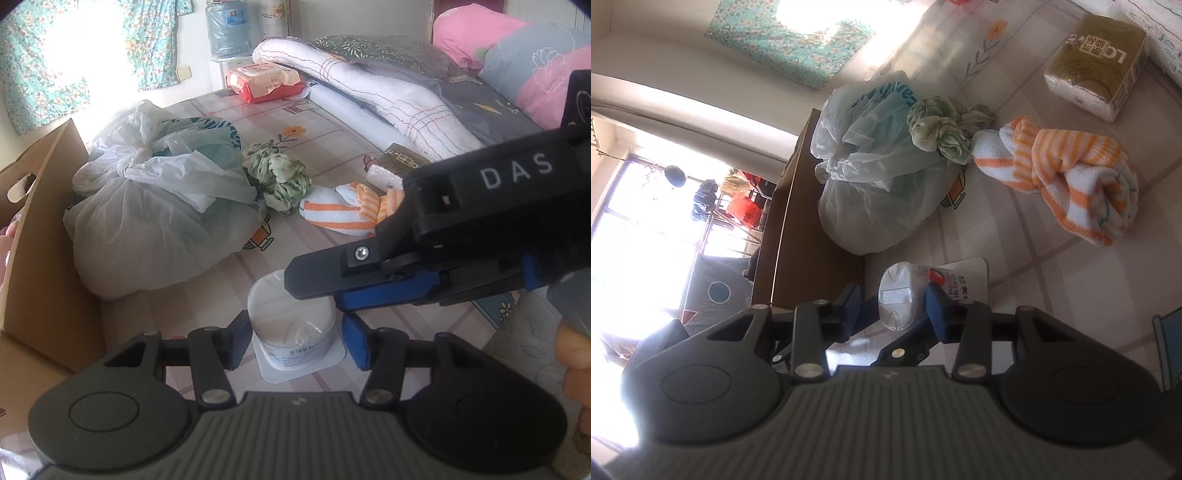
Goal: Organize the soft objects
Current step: 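Close the right gripper on the white yogurt cup lying on the mattress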
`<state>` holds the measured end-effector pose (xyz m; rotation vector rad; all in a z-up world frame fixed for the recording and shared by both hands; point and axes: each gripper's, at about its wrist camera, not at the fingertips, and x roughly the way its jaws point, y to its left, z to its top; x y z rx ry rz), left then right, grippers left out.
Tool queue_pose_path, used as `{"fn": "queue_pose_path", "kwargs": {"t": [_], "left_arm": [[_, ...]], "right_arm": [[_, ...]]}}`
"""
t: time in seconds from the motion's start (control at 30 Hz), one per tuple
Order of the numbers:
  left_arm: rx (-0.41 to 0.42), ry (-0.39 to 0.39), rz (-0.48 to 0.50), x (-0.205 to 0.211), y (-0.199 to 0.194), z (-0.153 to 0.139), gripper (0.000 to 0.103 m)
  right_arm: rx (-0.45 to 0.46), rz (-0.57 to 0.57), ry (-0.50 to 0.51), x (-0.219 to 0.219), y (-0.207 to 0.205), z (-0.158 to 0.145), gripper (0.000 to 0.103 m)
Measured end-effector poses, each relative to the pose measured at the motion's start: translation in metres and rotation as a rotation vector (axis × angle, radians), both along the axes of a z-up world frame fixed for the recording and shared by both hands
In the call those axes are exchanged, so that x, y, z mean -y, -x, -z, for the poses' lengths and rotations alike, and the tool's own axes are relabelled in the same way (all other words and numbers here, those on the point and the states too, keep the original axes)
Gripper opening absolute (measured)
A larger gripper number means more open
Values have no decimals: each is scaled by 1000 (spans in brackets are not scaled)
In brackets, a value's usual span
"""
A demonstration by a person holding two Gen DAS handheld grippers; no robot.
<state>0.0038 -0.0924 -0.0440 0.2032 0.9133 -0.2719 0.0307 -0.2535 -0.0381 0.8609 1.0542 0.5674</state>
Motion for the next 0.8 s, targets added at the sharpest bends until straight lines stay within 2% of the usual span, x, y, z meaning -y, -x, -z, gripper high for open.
{"fn": "queue_pose_path", "kwargs": {"t": [0.13,0.2,0.27,0.57,0.63,0.7,0.73,0.8], "left_arm": [[10,-7,5,-2,1,0,58],[25,-13,7,-2,4,-1,66],[36,-20,9,0,3,-1,69],[53,-28,-4,7,-5,3,71],[68,-32,-7,7,-6,3,69],[79,-27,-3,7,-7,3,55],[81,-23,-6,5,-7,3,51],[78,17,-13,-2,-8,3,50]], "right_arm": [[-15,29,-40,2,6,6,41],[-28,47,-67,5,5,9,42],[-33,59,-74,8,4,9,43],[-48,107,-57,15,1,10,51],[-49,119,-52,18,2,10,53],[-51,132,-55,21,2,10,54],[-53,137,-56,22,3,11,54],[-58,152,-55,26,4,11,55]]}}
